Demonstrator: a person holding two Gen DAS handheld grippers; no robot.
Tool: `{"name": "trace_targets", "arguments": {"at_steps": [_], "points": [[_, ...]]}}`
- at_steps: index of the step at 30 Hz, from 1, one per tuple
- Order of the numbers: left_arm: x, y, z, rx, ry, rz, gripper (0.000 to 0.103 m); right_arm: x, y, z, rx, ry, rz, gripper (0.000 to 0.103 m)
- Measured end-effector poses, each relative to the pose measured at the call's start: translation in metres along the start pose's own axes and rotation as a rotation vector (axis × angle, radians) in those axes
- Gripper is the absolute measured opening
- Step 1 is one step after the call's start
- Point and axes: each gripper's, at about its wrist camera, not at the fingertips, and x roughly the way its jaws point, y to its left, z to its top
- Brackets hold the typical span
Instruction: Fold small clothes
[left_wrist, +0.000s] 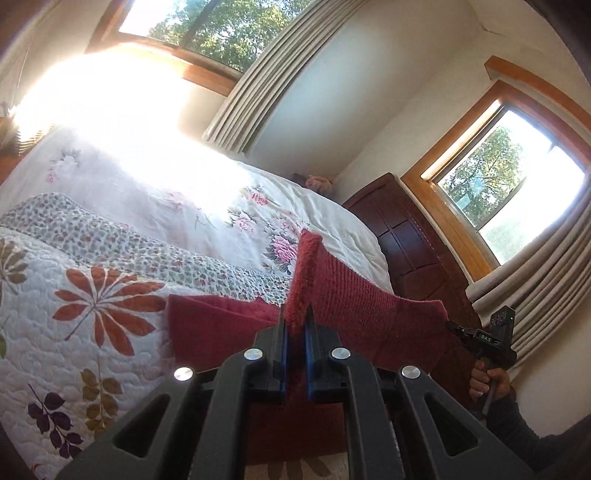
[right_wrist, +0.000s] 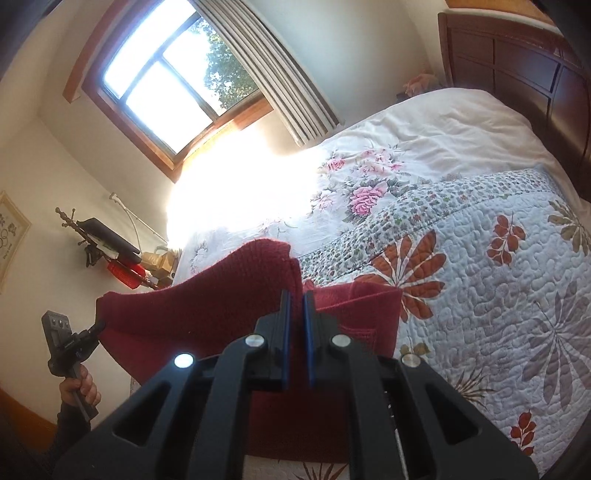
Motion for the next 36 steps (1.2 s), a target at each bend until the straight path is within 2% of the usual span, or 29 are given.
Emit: {"name": "trace_targets", "arguments": {"at_steps": [4, 8, 12, 17, 20, 23, 25, 28, 32, 36], "points": [[0.046, 0.018, 0.032, -0.023, 0.039, -0.006, 0.006, 0.034, -0.015, 0.03, 0.034, 0.015, -0.021, 0.006], [0.101, 0.046, 0.052, -0.094, 0.108, 0.007, 0.006, 0.077, -0.037, 0.045, 0.081, 0.067, -0.052, 0.005], [0.154, 0.079, 0.053, -0.176, 0.198, 0.039, 0.006, 0.125, -0.059, 0.051, 0.122, 0.15, -0.098, 0.005], [0.208, 0.128, 0.038, -0.301, 0.326, 0.117, 0.006, 0.181, -0.09, 0.044, 0.182, 0.267, -0.151, 0.005], [0.222, 0.15, 0.03, -0.384, 0.357, 0.121, 0.006, 0.2, -0.104, 0.04, 0.211, 0.312, -0.179, 0.005], [0.221, 0.158, 0.031, -0.452, 0.336, 0.06, 0.006, 0.202, -0.105, 0.041, 0.22, 0.309, -0.173, 0.005], [0.216, 0.155, 0.037, -0.451, 0.318, 0.033, 0.006, 0.197, -0.1, 0.046, 0.205, 0.294, -0.16, 0.005], [0.213, 0.147, 0.047, -0.409, 0.302, 0.033, 0.006, 0.197, -0.096, 0.052, 0.189, 0.29, -0.158, 0.005], [0.229, 0.158, 0.043, -0.412, 0.328, 0.098, 0.006, 0.215, -0.108, 0.052, 0.214, 0.31, -0.186, 0.005], [0.252, 0.183, 0.016, -0.457, 0.41, 0.186, 0.006, 0.237, -0.126, 0.034, 0.244, 0.373, -0.241, 0.005]]}}
